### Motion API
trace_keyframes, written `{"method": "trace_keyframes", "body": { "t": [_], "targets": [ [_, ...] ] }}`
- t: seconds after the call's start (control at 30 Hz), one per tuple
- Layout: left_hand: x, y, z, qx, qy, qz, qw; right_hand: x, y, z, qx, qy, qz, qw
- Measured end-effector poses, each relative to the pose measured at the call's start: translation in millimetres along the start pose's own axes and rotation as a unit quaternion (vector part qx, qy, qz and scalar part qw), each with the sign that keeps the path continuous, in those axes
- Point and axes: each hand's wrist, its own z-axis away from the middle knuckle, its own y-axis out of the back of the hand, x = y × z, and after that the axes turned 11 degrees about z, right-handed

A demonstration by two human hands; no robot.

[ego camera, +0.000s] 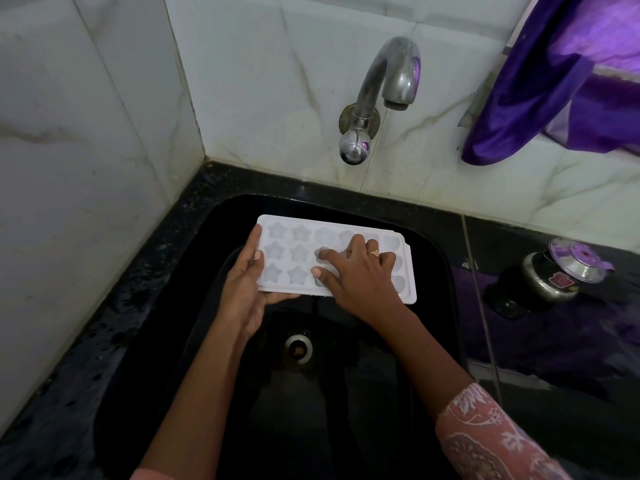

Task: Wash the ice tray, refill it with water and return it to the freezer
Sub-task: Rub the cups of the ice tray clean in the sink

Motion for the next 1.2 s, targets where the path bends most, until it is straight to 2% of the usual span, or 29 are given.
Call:
{"method": "trace_keyframes", "body": {
  "t": [0.27, 0.47, 0.67, 0.83, 1.2],
  "targets": [
    [2, 1, -1, -0.003, -0.001, -0.002, 1.000, 0, 2, 2, -0.004, 0.015, -0.003, 1.000],
    [0, 0, -1, -0.004, 0.002, 0.001, 1.000, 4, 3, 0, -0.008, -0.007, 0.019, 1.000],
    [-1, -1, 0, 0.001, 0.003, 0.006, 1.000, -9, 13, 3, 0.042, 0.015, -0.011, 0.999],
    [-2, -1, 0, -0.004, 0.001, 0.013, 1.000, -19, 10, -7, 0.005, 0.047, 0.018, 0.999],
    [-2, 0, -1, -0.011, 0.001, 0.010, 1.000, -19, 8, -13, 0.005, 0.049, 0.016, 0.999]
  ]
}}
